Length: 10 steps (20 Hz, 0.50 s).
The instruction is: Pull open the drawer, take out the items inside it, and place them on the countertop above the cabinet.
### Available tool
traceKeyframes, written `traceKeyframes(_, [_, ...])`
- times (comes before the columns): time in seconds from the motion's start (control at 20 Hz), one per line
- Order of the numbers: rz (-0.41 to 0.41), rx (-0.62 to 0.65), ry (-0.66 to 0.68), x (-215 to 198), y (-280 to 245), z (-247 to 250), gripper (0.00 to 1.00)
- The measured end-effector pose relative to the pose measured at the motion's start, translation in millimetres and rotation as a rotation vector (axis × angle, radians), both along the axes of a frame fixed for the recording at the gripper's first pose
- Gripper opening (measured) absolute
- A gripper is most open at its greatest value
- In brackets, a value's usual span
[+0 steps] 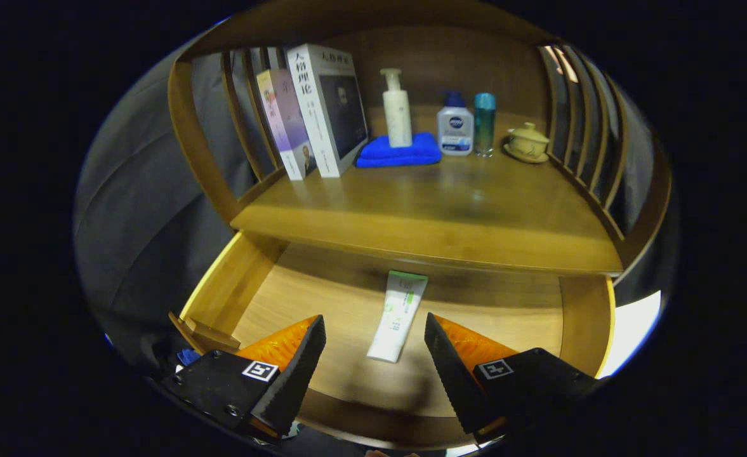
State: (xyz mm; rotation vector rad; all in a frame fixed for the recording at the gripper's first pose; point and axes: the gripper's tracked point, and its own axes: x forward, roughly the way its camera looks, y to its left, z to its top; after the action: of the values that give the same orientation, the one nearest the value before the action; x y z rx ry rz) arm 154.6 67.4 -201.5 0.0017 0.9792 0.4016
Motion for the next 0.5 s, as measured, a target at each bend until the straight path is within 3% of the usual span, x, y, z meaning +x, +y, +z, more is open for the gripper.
traceKeyframes(0.3, [0.016, -0.057, 0.266, 13, 7, -54, 0.98])
traceKeyframes(0.5, [-0.006, -0.051, 0.303, 25, 9, -71, 0.98])
